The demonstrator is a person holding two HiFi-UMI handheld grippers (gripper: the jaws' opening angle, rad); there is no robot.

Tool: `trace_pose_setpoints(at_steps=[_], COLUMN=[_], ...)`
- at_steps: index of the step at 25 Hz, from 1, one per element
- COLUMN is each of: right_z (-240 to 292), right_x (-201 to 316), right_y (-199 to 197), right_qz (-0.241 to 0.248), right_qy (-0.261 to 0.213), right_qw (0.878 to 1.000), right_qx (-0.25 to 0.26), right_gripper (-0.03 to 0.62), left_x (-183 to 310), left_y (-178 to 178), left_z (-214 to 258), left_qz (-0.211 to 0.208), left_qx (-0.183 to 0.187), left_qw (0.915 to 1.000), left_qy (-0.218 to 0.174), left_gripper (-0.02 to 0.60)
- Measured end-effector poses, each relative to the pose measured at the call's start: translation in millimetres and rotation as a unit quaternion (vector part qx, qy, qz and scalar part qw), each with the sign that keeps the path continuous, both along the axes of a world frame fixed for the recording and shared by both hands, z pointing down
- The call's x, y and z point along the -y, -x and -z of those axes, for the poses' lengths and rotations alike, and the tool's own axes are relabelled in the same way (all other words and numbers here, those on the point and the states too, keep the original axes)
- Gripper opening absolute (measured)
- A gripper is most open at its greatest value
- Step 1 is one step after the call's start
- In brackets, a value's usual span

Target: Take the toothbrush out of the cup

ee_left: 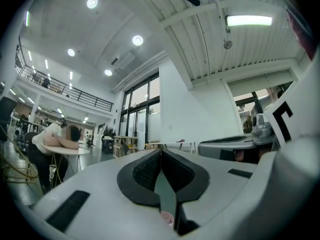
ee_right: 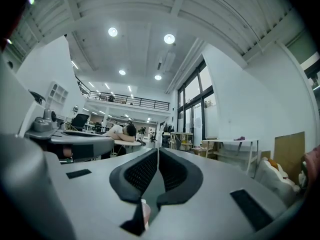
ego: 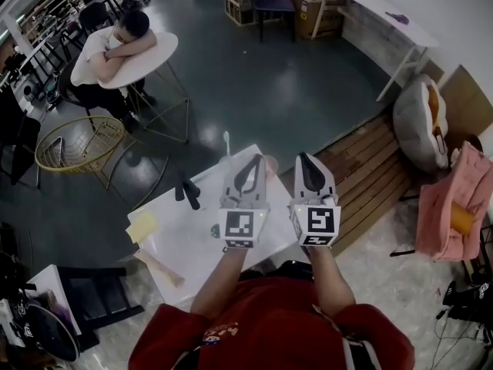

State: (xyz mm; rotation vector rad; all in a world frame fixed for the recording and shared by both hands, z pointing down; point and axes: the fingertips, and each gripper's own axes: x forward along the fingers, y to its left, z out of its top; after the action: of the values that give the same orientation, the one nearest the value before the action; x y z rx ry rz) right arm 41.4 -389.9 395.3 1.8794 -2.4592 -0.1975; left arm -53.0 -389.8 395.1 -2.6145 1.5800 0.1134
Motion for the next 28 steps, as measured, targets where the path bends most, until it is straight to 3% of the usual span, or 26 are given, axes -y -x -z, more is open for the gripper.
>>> trace_pose_setpoints(at_steps=[14,28], right_z=[-9,-20], right_x=[36,41], right_y=[-31,-34], right_qz=[0.028,0.047], right_qy=[0.017,0.024], right_qw=[0.999,0.999], right_qx=[0.005,0.0], right_gripper=[0.034,0.034], left_x=[27,20], left_y=[-25,-31], left_z=[-7,-39], left_qz=[0.037,0.068], left_qx=[0.021,0.05], left_qw=[0.9991,0.9963], left_qy=[0.004,0.018], left_gripper=[0.029,0.031])
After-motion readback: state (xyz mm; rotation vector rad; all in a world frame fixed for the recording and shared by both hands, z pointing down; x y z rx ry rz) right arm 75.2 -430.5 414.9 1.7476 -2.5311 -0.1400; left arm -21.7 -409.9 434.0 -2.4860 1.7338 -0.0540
